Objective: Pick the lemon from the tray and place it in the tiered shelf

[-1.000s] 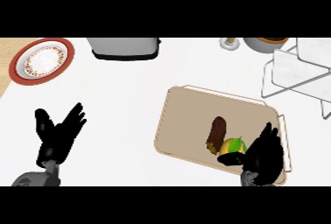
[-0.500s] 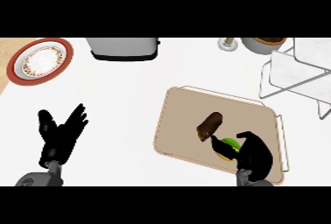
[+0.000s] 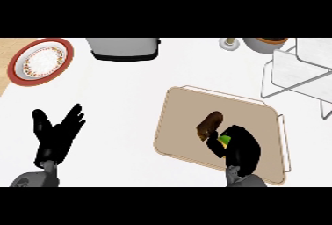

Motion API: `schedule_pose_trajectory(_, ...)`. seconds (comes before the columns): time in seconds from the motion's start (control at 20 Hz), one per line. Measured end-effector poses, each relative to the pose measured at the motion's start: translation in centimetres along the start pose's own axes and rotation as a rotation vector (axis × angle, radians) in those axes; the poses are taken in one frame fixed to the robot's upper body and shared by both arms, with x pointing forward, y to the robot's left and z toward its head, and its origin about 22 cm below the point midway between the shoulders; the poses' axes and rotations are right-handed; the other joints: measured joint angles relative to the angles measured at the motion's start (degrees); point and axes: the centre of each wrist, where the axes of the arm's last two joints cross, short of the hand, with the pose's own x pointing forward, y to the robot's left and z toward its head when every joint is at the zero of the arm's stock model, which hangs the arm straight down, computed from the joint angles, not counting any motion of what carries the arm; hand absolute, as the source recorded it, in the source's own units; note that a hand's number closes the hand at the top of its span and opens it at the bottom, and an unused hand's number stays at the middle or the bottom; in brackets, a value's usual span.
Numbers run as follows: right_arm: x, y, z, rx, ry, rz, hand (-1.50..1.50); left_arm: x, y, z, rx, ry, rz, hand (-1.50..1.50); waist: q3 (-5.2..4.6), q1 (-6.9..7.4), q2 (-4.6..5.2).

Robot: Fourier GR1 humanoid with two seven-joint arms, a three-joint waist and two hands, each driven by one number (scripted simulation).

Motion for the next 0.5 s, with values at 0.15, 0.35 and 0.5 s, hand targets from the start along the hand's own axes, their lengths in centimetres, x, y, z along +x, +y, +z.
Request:
schedule_pose_trajectory(0.15, 0.3, -1.6, -1.1, 0.058, -0.125, -0.005, 1.5, 0.2, -0.1, -0.2, 0.006, 0.002, -0.001, 0.0, 0.17, 0.06, 0.14)
schedule_pose_trajectory(0.35, 0.1, -4.6, -3.0, 0.173, -0.341, -0.023, 1.5, -0.2, 0.1, -0.1, 0.007, 0.004, -0.004, 0.0, 0.31, 0.1, 0.25)
schedule_pose_trajectory(0.5, 0.3, -8.1, -4.0, 0.161, -0.463, -0.063, 1.5, -0.6, -0.1, 0.2, 0.005, 0.005, -0.004, 0.0, 0.31, -0.11, 0.14)
